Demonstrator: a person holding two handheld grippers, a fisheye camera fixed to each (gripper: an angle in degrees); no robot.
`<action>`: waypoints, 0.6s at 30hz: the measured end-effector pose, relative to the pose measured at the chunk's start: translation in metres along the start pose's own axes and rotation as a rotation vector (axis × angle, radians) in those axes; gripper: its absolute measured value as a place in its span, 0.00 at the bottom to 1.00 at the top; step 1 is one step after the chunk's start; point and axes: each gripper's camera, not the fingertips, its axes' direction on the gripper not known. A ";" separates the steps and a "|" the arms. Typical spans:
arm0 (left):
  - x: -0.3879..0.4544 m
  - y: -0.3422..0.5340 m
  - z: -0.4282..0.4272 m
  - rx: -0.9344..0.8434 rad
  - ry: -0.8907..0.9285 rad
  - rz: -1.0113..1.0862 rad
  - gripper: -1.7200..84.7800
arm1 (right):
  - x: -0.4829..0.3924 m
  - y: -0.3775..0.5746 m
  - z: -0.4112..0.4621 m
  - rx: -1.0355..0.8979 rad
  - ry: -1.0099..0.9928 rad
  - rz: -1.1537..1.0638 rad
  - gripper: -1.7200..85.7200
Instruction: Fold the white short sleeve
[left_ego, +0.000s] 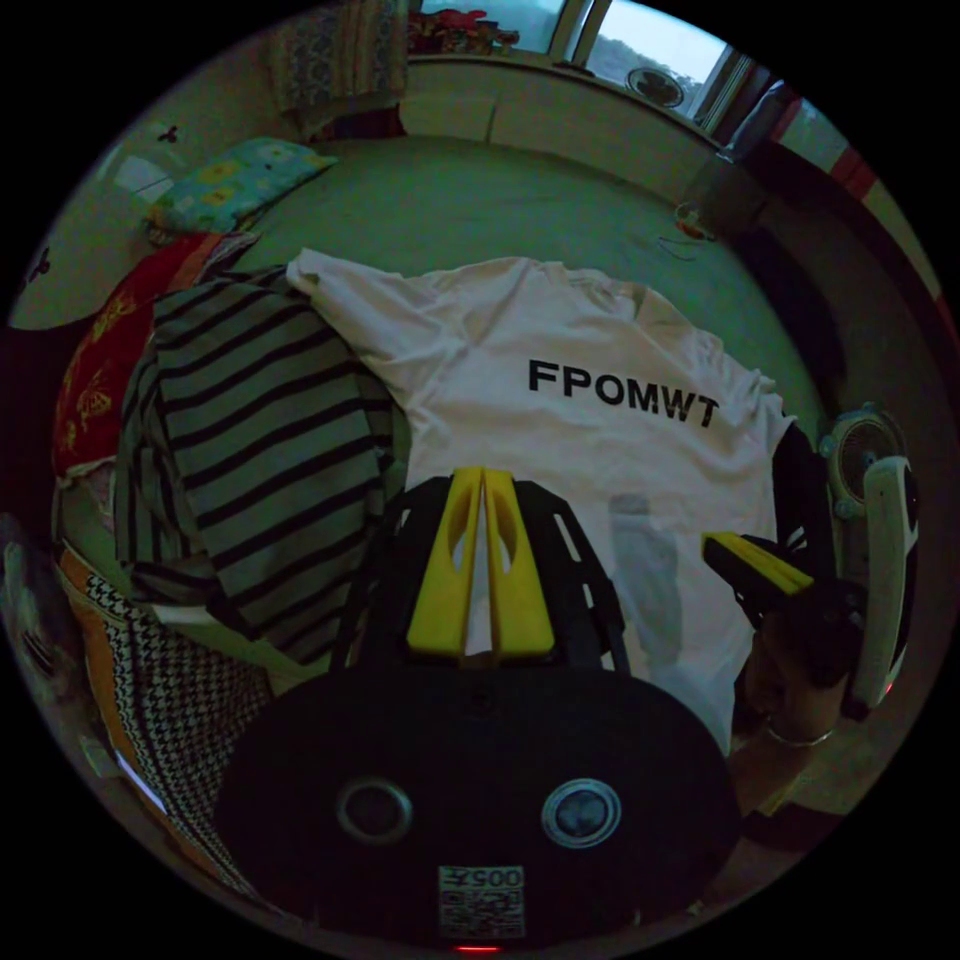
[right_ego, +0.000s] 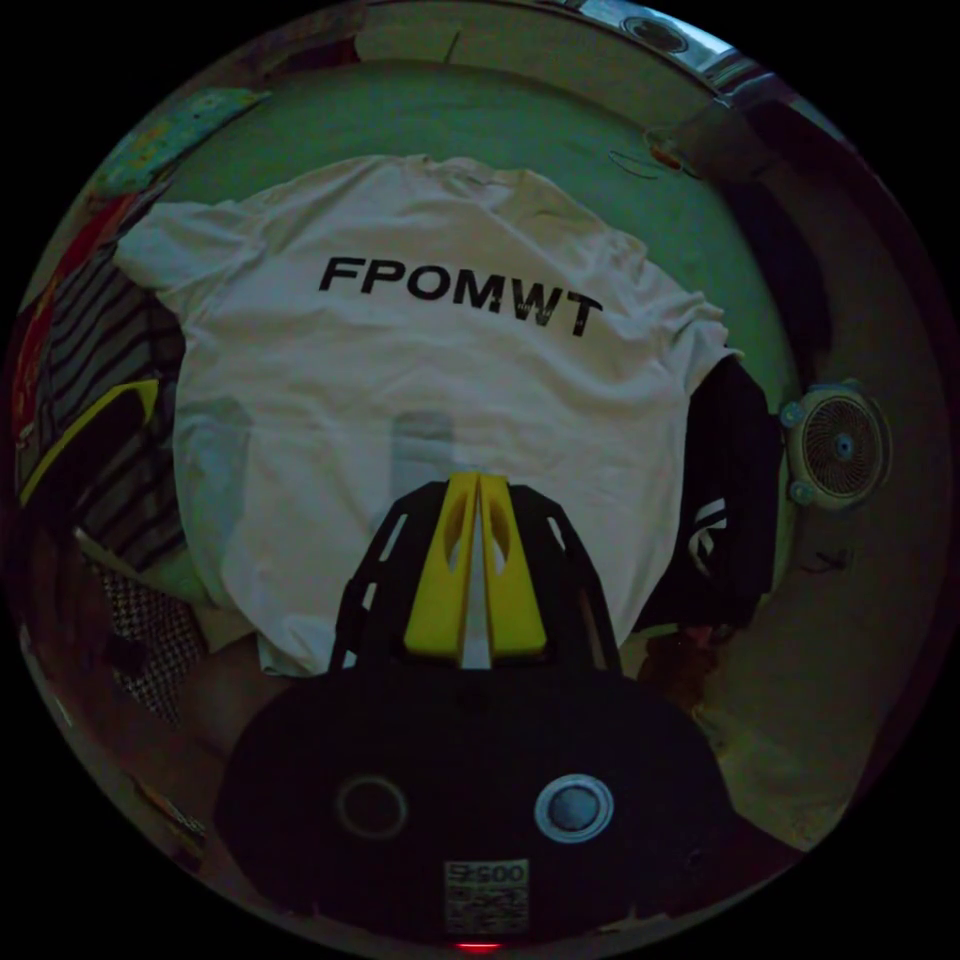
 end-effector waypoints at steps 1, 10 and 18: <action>-0.006 0.000 0.000 0.013 -0.020 -0.004 0.02 | 0.001 -0.001 0.001 0.006 -0.008 0.005 0.01; -0.071 0.010 -0.017 0.264 0.013 -0.172 0.03 | 0.008 -0.015 0.015 0.017 -0.056 0.062 0.01; -0.105 0.011 0.006 0.364 -0.002 -0.215 0.08 | 0.002 -0.029 0.020 0.056 -0.095 0.069 0.01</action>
